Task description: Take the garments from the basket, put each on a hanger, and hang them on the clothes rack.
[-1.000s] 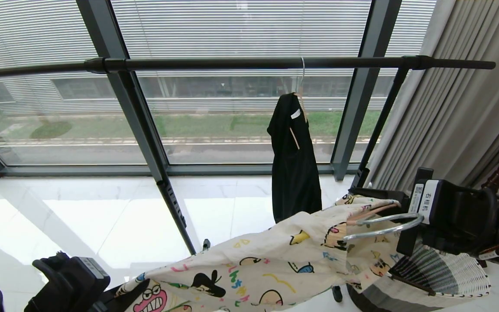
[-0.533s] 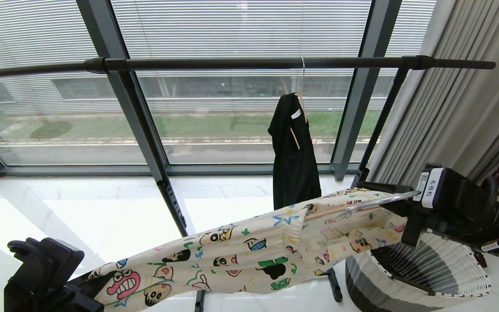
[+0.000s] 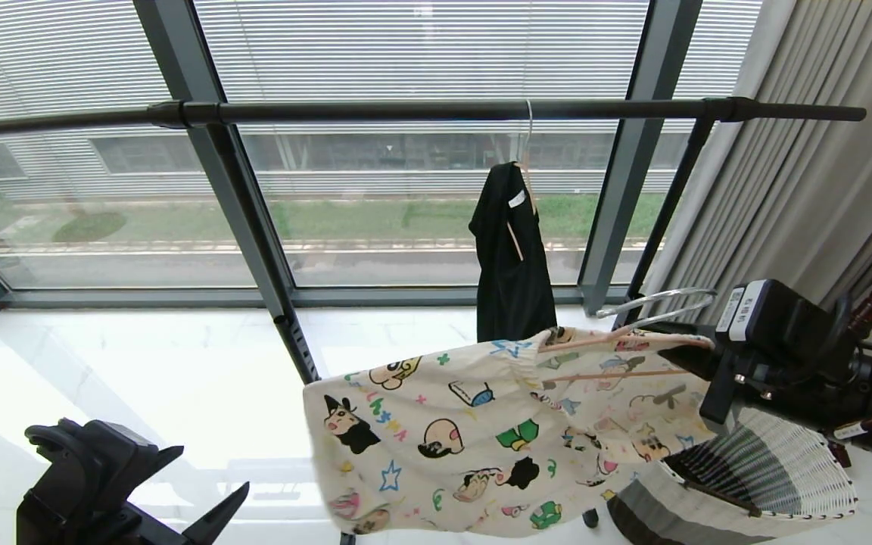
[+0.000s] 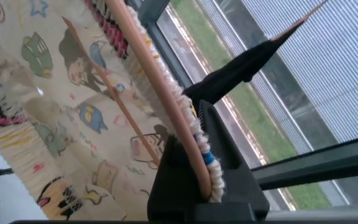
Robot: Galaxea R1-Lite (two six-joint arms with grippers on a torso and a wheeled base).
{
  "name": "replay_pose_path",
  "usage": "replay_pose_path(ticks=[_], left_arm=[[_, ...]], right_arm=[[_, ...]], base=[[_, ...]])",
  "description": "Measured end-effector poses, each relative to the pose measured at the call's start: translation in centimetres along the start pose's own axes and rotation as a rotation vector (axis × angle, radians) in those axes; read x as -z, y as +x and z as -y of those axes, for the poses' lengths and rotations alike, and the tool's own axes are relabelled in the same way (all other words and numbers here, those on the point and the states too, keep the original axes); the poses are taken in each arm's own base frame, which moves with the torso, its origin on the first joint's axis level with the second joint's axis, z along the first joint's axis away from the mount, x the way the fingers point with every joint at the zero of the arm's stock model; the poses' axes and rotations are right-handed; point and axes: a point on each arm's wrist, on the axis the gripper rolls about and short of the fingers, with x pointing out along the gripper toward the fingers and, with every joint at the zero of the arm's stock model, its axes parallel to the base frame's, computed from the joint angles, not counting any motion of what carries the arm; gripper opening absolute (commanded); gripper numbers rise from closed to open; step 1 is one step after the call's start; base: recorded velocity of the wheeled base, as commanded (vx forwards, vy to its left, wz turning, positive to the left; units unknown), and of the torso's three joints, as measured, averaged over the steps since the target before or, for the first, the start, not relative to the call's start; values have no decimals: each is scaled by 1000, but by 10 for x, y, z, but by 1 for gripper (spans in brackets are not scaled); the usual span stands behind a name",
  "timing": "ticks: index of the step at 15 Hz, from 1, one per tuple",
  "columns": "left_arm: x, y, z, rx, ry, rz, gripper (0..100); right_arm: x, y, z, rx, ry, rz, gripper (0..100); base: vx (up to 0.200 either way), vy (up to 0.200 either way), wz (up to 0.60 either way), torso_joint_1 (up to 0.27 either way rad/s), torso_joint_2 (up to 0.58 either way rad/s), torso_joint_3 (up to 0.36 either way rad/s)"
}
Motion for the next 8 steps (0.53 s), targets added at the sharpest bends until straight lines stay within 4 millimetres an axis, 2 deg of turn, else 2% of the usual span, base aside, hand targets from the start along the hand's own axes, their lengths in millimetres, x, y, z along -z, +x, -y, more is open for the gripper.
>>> replay_pose_path(ticks=[4,8], left_arm=[[-1,1,-3,-35,-6,-4,100],[-3,3,-17,-191,-35,-33,100]], right_arm=[[18,-15,-16,-29,157,-200,0],[51,-53,-32,119,328,-500,0]], base=[[0,0,0,0,0,0],[0,0,0,0,0,0]])
